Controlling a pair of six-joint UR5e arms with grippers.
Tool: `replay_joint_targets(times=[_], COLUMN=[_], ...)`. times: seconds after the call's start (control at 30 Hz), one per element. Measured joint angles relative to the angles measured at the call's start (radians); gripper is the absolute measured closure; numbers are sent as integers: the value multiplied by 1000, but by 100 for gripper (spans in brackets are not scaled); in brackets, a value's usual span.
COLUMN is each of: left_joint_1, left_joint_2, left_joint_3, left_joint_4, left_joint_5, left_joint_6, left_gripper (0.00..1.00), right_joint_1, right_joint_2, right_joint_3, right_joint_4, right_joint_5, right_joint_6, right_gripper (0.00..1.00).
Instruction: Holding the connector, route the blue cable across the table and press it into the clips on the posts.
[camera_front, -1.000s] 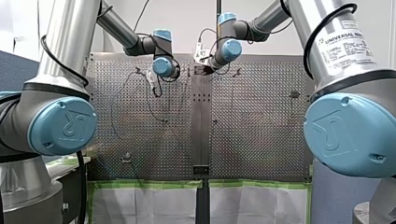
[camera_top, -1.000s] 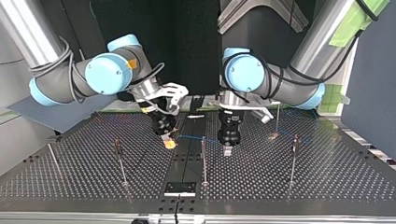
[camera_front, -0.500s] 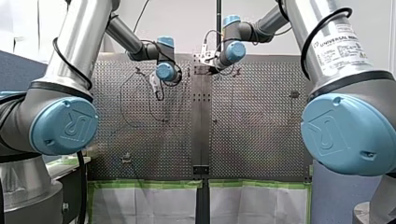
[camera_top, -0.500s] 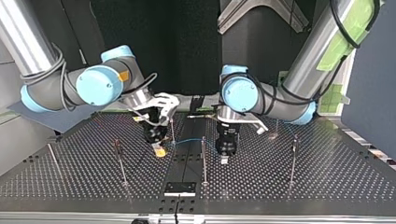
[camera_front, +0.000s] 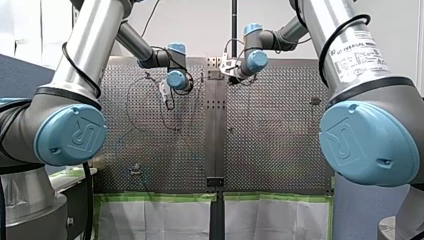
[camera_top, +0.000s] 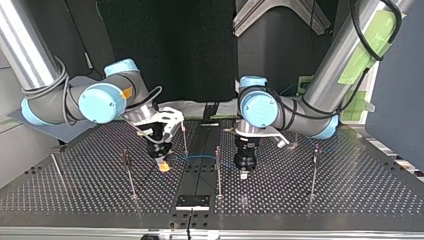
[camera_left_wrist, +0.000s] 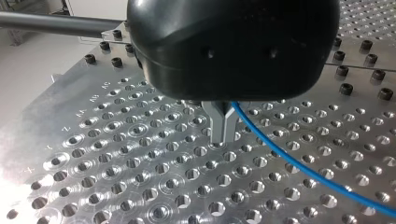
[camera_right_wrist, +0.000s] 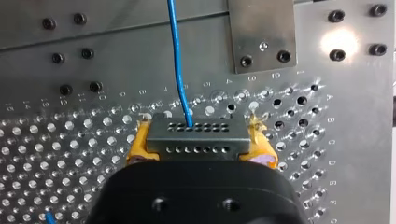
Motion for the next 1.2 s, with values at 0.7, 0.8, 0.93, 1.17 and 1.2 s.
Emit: replay_joint_targets(times=[0.7, 0.8, 0.93, 1.17, 1.2], left_joint_1=[-9, -15, -26, -39, -41], left_joint_2=[31, 47, 73, 131, 139], left_joint_3=[-1, -6, -25, -77, -83], left_joint_4=[-114, -147, -185, -208, -209], left_joint_5=[-16, -15, -12, -10, -9], left_joint_6=[-8, 1, 15, 20, 20], left_gripper=[0, 0, 0, 0, 0], right_joint_1=[-22, -26, -32, -42, -43], right_joint_2=[0, -8, -18, -24, -25], right_joint_3=[-11, -11, -11, -11, -11], right_joint_4=[4, 5, 7, 12, 12], right_joint_5=[-8, -5, 1, 11, 11], right_joint_6=[-5, -6, -5, -6, -6], right_gripper=[100, 100, 100, 100, 100])
